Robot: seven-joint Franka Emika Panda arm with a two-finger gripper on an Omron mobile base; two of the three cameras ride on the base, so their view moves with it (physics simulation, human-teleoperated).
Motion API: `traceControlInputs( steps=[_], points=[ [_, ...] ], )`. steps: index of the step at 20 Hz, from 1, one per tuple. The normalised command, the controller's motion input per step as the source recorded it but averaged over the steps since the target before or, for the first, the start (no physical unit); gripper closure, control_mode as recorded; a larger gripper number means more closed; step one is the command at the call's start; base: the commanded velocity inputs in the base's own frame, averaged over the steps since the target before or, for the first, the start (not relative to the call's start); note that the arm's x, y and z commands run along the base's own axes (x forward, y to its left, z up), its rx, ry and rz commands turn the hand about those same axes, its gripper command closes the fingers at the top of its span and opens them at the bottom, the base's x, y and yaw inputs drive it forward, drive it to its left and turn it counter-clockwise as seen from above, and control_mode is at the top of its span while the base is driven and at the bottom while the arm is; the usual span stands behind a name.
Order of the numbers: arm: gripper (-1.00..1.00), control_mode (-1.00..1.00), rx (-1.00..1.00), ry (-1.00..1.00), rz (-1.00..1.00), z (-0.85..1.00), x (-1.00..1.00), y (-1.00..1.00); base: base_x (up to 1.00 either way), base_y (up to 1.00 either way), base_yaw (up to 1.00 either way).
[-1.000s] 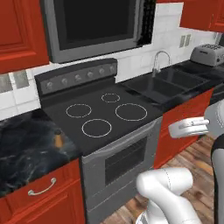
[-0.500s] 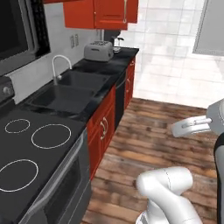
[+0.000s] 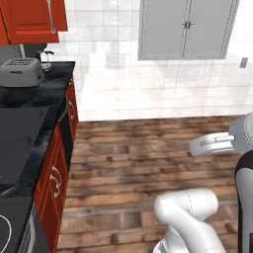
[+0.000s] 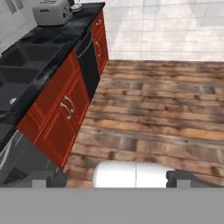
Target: Take 2 condiments from the cabinet and move them on the counter near the stove.Make sure the condiments are lined up with each other, next to each other.
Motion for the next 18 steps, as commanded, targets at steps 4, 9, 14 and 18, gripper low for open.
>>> traceControlInputs(
  steps=[4, 9, 14, 18],
  points=[
    [-1.00, 1.00, 0.00, 0.00, 0.00, 0.00, 0.00, 0.00, 1.00, 0.00, -0.49],
    [-1.00, 1.00, 0.00, 0.00, 0.00, 0.00, 0.00, 0.00, 1.00, 0.00, -0.37],
    [-1.00, 1.00, 0.00, 0.00, 0.00, 0.00, 0.00, 0.00, 1.00, 0.00, -0.26],
    [-1.00, 1.00, 0.00, 0.00, 0.00, 0.00, 0.00, 0.00, 1.00, 0.00, 0.00]
  ],
)
